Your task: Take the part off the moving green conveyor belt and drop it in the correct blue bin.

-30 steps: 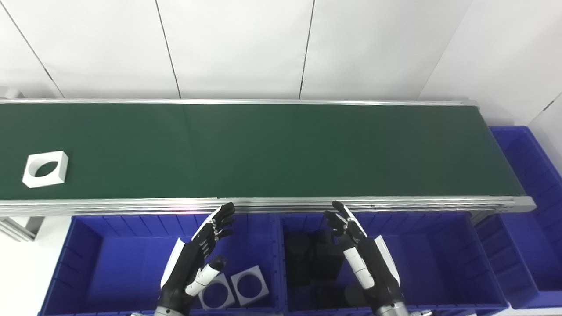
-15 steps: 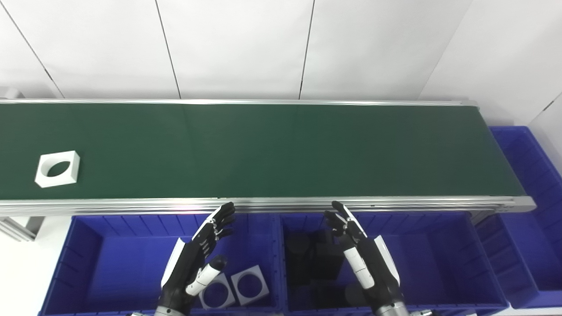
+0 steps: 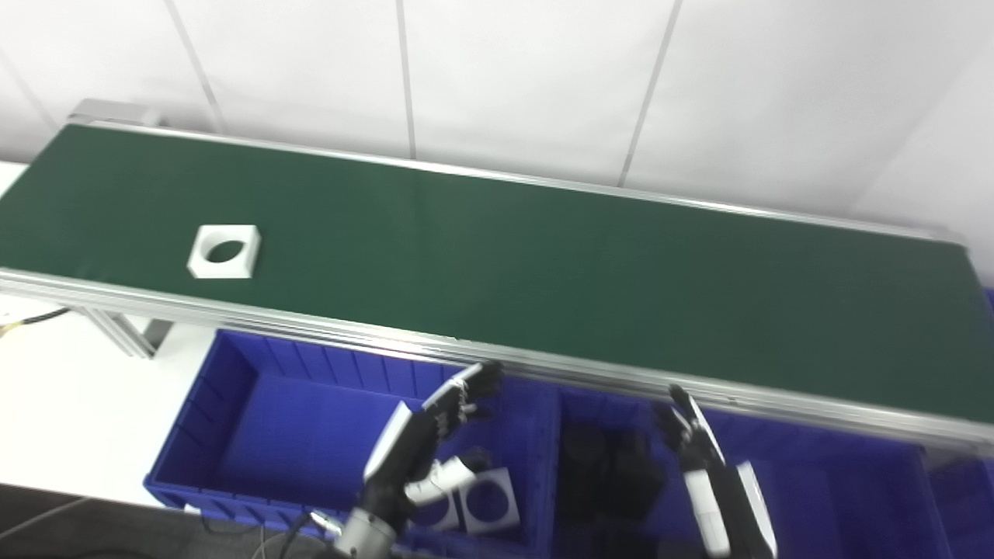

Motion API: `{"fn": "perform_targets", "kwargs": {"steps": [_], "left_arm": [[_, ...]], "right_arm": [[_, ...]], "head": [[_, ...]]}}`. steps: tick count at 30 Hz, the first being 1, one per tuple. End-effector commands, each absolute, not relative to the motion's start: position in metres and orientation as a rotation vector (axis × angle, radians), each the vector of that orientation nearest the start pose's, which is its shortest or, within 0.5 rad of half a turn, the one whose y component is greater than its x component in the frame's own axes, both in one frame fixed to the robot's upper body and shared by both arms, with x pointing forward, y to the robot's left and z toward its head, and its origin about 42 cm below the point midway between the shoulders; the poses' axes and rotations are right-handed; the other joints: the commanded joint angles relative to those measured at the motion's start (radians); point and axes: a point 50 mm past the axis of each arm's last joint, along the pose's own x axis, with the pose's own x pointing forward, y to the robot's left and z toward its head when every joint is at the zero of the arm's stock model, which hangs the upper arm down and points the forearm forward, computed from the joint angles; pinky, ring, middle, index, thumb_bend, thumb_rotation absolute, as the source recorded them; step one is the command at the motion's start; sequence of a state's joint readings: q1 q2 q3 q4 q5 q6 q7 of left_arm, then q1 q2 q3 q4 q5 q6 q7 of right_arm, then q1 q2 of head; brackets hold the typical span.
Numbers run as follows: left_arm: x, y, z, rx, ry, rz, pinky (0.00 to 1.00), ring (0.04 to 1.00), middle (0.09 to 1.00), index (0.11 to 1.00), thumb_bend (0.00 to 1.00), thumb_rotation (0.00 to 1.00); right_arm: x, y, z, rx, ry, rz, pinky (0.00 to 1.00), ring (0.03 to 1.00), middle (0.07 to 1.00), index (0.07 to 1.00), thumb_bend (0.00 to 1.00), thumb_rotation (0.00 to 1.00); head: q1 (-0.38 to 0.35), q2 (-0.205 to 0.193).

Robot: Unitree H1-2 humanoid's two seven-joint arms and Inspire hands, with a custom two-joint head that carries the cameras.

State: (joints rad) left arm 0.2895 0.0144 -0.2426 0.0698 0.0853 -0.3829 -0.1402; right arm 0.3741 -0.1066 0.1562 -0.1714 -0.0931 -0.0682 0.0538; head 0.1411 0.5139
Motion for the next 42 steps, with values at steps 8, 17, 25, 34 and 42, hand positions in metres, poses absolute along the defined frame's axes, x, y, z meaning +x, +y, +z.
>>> {"fn": "perform_targets", "kwargs": {"steps": [8,17,25,34,42], "left_arm": [[0.181,0.149,0.041,0.006,-0.102,-0.332,0.77,0.851,0.874,0.855,0.78,0.66],[0.195,0.151,0.048,0.001,-0.155,-0.281,0.77,0.843,0.864,0.841,0.79,0.66],[0.223,0.177,0.105,0.063,-0.36,-0.248,0.78,0.837,0.864,0.854,0.77,0.67],[0.262,0.208,0.173,0.266,-0.474,-0.229,0.84,0.898,0.925,0.944,0.77,0.7],[0.302,0.231,0.183,0.388,-0.395,-0.206,0.92,0.952,0.961,0.978,0.8,0.64]], "right_arm": [[0.166,-0.217,0.069,-0.131,0.041,0.159,0.95,0.933,0.918,0.995,0.62,1.0],[0.173,-0.218,0.061,-0.128,0.035,0.16,0.98,0.931,0.915,0.994,0.61,1.0],[0.179,-0.219,0.058,-0.115,0.035,0.162,0.98,0.941,0.918,0.998,0.59,1.0],[0.189,-0.219,0.059,-0.095,0.004,0.17,0.96,0.915,0.906,0.985,0.61,0.98],[0.192,-0.216,0.064,-0.084,-0.013,0.186,0.94,0.899,0.902,0.973,0.59,0.94]], "head": [[0.017,-0.024],[0.033,-0.052],[0.026,-0.043],[-0.016,-0.009],[-0.03,0.028]]}}
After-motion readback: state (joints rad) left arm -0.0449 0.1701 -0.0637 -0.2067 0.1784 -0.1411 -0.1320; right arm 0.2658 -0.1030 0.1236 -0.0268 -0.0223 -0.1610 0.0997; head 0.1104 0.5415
